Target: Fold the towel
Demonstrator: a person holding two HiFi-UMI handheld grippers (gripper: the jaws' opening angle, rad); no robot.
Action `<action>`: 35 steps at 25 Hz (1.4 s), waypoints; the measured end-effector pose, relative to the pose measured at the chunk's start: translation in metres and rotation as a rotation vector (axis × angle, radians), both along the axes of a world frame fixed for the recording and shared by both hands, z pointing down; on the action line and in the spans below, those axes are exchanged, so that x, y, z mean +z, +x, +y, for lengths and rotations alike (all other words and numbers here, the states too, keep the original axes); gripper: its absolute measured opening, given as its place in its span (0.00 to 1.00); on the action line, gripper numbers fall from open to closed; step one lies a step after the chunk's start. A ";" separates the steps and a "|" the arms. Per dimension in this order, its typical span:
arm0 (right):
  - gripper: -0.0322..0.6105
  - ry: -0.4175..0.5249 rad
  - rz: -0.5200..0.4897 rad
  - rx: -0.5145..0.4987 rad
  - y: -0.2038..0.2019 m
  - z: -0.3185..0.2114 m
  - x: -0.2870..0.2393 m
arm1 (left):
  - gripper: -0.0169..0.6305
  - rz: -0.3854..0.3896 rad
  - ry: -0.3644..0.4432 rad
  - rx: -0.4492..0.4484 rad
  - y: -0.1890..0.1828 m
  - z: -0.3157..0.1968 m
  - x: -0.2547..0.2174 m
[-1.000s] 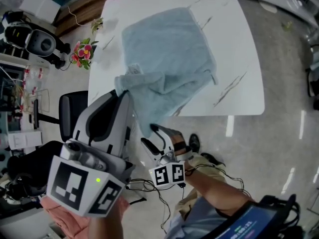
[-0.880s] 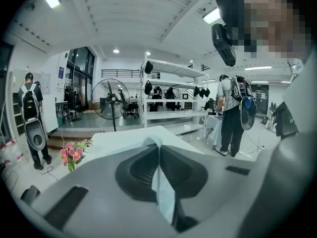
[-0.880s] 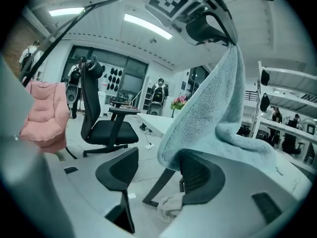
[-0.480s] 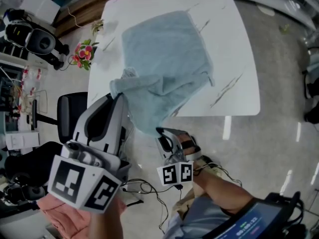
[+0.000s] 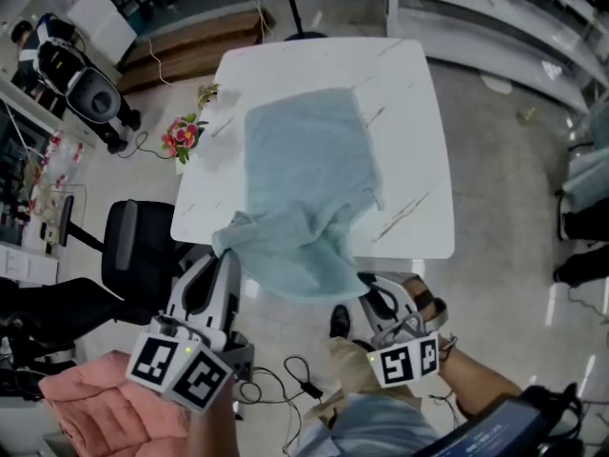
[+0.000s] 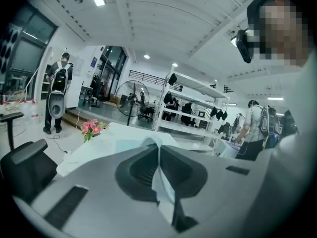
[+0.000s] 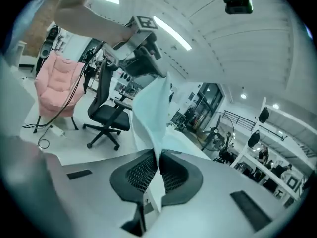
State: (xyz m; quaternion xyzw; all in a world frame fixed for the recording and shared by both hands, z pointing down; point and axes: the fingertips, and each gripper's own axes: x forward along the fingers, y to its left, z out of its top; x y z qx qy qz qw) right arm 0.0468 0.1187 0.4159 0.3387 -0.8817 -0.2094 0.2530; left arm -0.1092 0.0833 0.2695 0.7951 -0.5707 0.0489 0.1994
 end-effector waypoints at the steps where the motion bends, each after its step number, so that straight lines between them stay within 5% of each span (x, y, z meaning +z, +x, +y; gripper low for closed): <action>1: 0.09 0.005 0.004 -0.009 0.010 0.003 -0.008 | 0.05 0.007 -0.005 -0.019 0.002 0.009 0.002; 11: 0.09 0.042 0.063 -0.085 0.072 0.039 -0.059 | 0.05 0.217 -0.025 -0.212 0.003 0.091 0.019; 16: 0.09 0.045 0.080 -0.120 0.084 0.054 -0.068 | 0.05 0.254 -0.009 -0.260 0.010 0.112 0.019; 29: 0.09 -0.021 0.006 -0.100 0.093 0.033 -0.091 | 0.05 0.230 0.052 -0.285 0.011 0.096 -0.006; 35: 0.09 -0.052 -0.107 -0.085 0.089 -0.011 -0.114 | 0.05 0.100 0.120 -0.246 0.010 0.051 -0.026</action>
